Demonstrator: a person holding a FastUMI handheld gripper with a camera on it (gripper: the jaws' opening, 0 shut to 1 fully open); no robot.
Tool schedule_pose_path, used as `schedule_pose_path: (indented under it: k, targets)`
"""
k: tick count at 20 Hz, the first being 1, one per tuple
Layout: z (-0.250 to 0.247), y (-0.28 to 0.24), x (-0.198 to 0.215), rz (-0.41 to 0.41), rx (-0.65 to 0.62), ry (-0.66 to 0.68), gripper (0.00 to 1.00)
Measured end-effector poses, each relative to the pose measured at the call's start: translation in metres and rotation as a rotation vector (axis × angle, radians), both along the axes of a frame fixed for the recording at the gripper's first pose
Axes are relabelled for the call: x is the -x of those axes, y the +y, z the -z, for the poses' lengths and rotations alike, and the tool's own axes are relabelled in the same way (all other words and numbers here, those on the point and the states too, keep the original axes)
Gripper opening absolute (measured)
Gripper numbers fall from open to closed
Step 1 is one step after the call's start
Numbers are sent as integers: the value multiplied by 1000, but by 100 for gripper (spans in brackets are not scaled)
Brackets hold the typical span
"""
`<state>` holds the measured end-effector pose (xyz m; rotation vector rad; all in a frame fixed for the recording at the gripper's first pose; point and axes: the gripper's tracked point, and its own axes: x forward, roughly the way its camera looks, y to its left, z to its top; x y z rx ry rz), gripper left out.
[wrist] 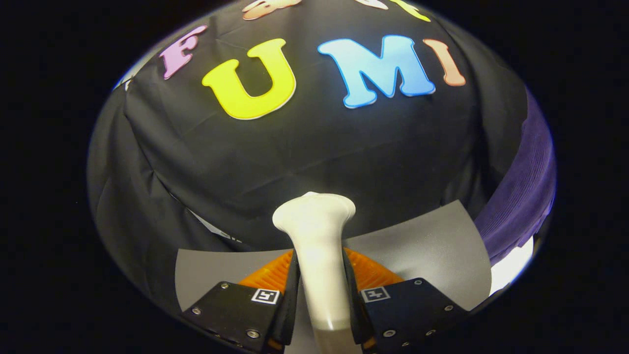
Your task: Iron the clothes twice with a garment steamer, once on the left side and once on the right side.
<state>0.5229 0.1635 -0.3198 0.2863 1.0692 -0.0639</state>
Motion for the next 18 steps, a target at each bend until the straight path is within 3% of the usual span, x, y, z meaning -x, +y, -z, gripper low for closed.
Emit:
schedule_pose_path:
  k: [4,18]
  targets:
    - [-52,-2,21,12,3,-170,44]
    - [-201,-23,226,-97,43,-538,42]
